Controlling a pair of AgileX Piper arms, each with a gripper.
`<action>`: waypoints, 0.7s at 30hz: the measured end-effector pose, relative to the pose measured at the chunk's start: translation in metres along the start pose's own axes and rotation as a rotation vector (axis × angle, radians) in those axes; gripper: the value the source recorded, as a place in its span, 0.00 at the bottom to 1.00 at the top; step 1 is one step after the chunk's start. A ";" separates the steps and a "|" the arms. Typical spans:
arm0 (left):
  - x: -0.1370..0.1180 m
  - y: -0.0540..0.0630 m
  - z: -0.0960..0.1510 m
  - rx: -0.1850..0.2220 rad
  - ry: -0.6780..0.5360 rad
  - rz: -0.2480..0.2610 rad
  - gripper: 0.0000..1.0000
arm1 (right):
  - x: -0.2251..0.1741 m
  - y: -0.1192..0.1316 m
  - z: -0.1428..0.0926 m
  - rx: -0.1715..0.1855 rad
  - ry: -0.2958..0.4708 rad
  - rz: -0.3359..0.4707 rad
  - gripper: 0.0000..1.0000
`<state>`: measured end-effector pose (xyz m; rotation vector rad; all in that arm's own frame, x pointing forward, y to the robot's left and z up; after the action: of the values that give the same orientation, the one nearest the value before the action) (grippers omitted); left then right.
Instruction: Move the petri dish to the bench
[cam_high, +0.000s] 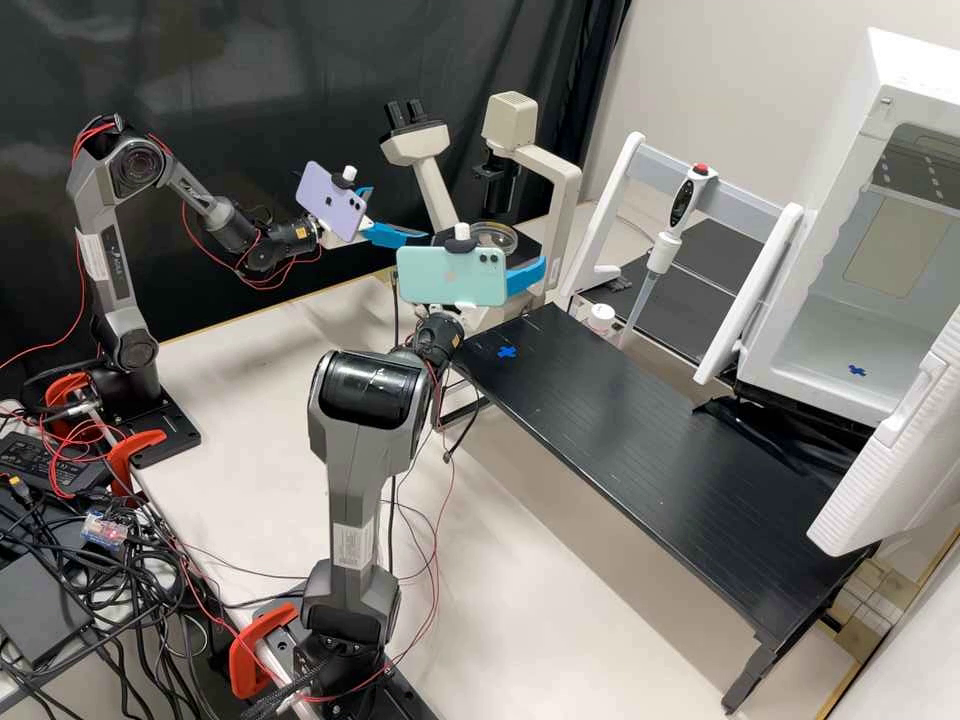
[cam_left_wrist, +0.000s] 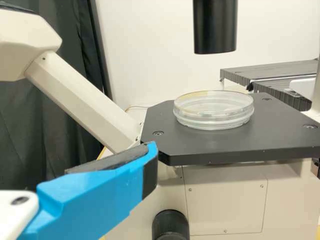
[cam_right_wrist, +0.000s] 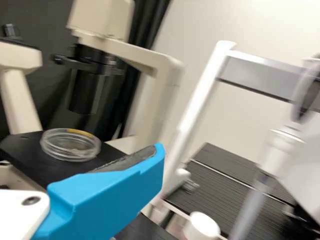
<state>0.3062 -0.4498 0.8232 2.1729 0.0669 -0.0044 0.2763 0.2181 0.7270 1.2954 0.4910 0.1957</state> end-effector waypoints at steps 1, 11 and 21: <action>0.000 0.000 0.000 0.000 0.000 0.000 1.00 | 0.009 -0.002 -0.005 0.000 0.001 -0.017 1.00; 0.000 0.000 0.000 0.000 0.000 0.000 1.00 | 0.086 -0.008 -0.031 0.076 -0.059 -0.114 1.00; 0.000 0.000 0.000 0.000 0.000 0.000 1.00 | 0.142 -0.007 -0.034 0.143 -0.133 -0.156 1.00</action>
<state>0.3062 -0.4498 0.8232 2.1729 0.0669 -0.0044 0.3851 0.3036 0.6802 1.3922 0.4964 -0.0573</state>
